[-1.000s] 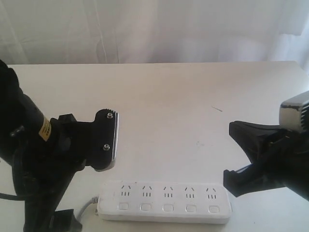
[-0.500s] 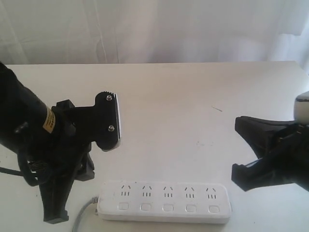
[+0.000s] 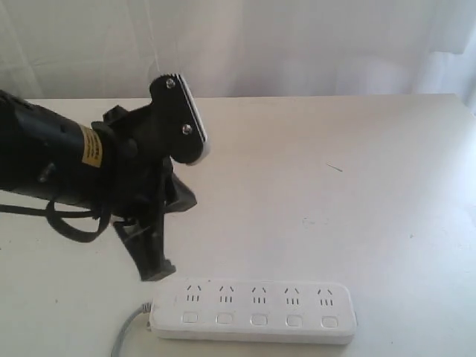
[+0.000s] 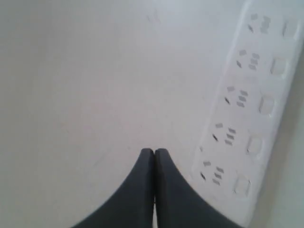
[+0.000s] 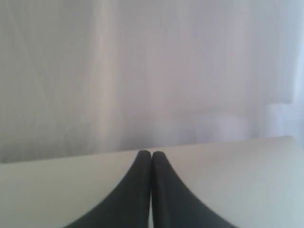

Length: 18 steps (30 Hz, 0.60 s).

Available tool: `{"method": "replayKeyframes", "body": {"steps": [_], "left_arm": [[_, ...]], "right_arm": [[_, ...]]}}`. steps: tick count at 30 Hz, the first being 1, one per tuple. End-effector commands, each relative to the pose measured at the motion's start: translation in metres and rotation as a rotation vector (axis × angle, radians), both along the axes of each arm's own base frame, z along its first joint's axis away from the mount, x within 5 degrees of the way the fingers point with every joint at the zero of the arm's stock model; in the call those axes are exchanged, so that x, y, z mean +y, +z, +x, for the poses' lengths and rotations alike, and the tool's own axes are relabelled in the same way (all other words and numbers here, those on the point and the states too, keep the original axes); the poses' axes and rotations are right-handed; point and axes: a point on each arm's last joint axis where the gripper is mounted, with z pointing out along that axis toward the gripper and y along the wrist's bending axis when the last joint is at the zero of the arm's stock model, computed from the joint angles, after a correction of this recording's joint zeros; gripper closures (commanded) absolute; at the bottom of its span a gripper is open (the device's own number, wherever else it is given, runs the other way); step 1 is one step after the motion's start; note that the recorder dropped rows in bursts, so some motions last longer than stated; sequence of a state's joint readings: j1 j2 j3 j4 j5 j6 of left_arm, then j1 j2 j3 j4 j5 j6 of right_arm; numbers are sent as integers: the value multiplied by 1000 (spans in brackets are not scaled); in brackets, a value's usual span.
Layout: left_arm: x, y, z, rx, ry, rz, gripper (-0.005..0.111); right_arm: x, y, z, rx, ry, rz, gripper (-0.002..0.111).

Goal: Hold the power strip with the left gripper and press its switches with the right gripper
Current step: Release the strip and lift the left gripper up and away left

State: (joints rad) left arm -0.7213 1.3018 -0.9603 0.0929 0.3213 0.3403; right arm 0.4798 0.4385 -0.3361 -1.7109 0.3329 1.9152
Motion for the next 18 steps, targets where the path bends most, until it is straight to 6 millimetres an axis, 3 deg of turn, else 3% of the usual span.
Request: {"method": "replayKeyframes", "body": {"steps": [1,5,12,18], "left_arm": [[0,7,-16,-108,-18,-154,107],[9,5,-41,-175,-40,-269,107],[47,1,-80,-273,-12,-471,107],[69,-24,-100,-254,17,-511,107]], "right_arm": [[-18,11,-19,-115,-96,35,108],[-27,17,-36,-202,-125,73,108],[-31,20,-47,-255,-128,97,108],[-31,20,-47,-255,-128,97,108]]}}
